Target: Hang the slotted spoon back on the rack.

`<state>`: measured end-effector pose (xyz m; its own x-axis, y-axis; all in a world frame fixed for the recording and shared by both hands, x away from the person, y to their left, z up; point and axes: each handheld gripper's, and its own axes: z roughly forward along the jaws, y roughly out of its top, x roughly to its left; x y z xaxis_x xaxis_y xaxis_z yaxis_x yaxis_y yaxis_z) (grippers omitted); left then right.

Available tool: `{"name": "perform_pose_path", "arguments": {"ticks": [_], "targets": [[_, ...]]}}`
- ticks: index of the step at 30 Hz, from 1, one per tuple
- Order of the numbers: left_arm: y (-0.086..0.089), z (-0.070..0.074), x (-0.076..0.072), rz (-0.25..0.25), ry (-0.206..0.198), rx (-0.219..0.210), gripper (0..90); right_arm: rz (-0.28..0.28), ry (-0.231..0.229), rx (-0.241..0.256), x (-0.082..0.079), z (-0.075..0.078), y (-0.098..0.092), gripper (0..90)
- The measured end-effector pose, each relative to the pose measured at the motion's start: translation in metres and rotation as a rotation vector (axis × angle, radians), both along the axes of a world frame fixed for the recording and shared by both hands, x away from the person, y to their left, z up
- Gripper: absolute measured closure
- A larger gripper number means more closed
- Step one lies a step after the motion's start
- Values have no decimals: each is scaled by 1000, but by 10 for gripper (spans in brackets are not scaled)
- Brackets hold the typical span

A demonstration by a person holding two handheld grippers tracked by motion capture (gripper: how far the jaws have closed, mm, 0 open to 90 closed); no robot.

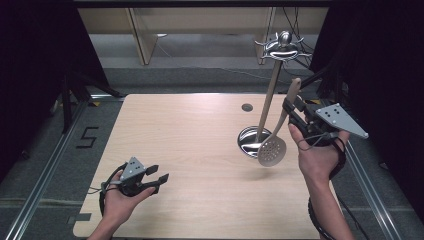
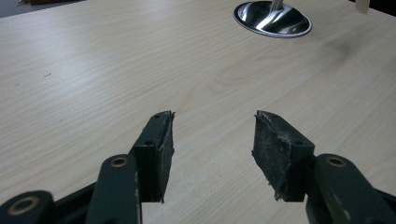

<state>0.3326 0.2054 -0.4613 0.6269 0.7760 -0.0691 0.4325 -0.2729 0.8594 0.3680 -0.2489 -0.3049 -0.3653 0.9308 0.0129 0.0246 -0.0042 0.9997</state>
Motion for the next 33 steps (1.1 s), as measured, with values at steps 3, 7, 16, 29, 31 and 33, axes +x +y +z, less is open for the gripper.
{"name": "perform_pose_path", "arguments": {"ticks": [3, 7, 16, 29, 31, 33], "targets": [[0, 0, 0, -1, 2, -1, 468, -7, 2, 5, 1, 1, 1, 692], [0, 0, 0, -1, 1, -1, 467, 1, 8, 5, 2, 2, 1, 692], [-1, -1, 0, 4, 5, -5, 466, -6, 4, 5, 5, 6, 3, 692], [-1, -1, 0, 6, 5, -7, 465, -18, 16, 7, 11, 10, 2, 692], [0, -1, 1, 1, 4, -5, 465, -26, 11, 7, 12, 10, 2, 692], [0, -1, 1, 1, 3, -4, 464, -22, 16, 7, 12, 11, 2, 692]]}}
